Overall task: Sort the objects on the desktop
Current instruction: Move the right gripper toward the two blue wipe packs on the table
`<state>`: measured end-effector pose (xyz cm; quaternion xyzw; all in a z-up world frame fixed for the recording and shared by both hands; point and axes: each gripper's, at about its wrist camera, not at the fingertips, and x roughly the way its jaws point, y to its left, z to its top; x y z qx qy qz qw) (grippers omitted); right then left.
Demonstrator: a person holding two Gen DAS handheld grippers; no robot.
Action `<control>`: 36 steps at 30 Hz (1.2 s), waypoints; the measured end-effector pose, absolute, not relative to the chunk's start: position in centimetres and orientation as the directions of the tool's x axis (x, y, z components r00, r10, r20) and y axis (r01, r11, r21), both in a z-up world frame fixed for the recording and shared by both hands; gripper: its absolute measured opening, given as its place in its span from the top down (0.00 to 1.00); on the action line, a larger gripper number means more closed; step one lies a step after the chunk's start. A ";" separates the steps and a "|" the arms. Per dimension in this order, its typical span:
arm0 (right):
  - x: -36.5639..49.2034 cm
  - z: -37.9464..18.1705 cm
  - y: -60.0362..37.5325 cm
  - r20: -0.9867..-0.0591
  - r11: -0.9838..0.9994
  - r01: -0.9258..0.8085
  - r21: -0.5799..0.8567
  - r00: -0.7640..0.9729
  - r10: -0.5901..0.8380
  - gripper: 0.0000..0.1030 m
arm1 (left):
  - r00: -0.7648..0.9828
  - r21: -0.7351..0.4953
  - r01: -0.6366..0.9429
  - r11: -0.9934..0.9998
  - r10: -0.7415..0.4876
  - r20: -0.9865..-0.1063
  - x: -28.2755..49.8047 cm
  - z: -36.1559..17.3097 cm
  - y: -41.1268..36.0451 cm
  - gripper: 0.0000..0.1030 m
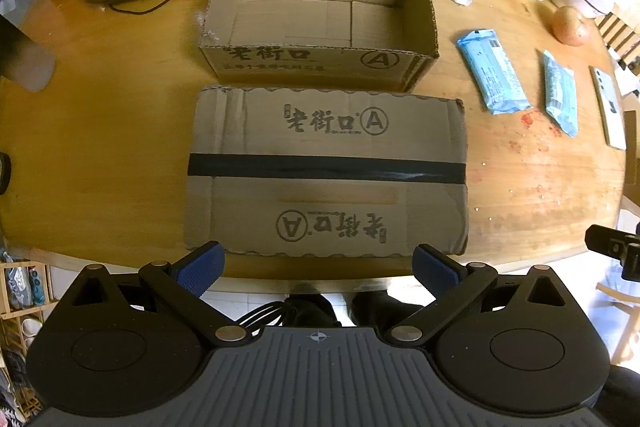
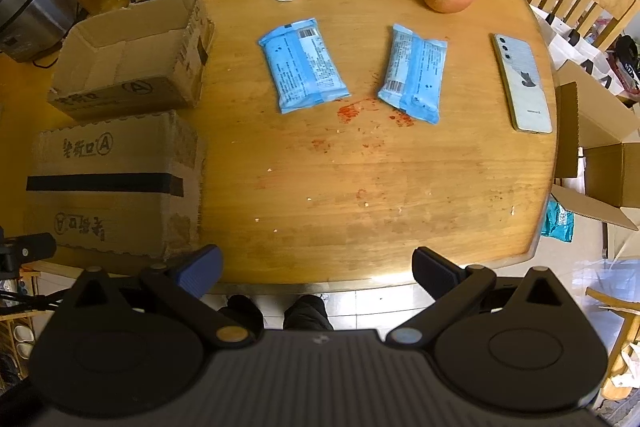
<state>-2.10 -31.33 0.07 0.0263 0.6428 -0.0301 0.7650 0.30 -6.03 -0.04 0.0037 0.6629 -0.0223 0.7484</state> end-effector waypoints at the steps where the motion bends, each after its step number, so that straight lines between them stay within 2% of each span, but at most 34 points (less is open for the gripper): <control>1: -2.1 0.0 -31.6 -0.985 0.997 0.080 0.001 0.171 -0.012 0.00 | 0.120 -0.025 0.038 0.999 -0.029 -0.992 0.3 -0.1 -6.2 0.00; 36: -2.8 -0.8 -40.1 -0.989 0.994 0.112 -0.017 0.144 -0.033 0.00 | 0.110 -0.032 0.046 0.998 -0.037 -0.993 0.0 -0.3 -13.9 0.00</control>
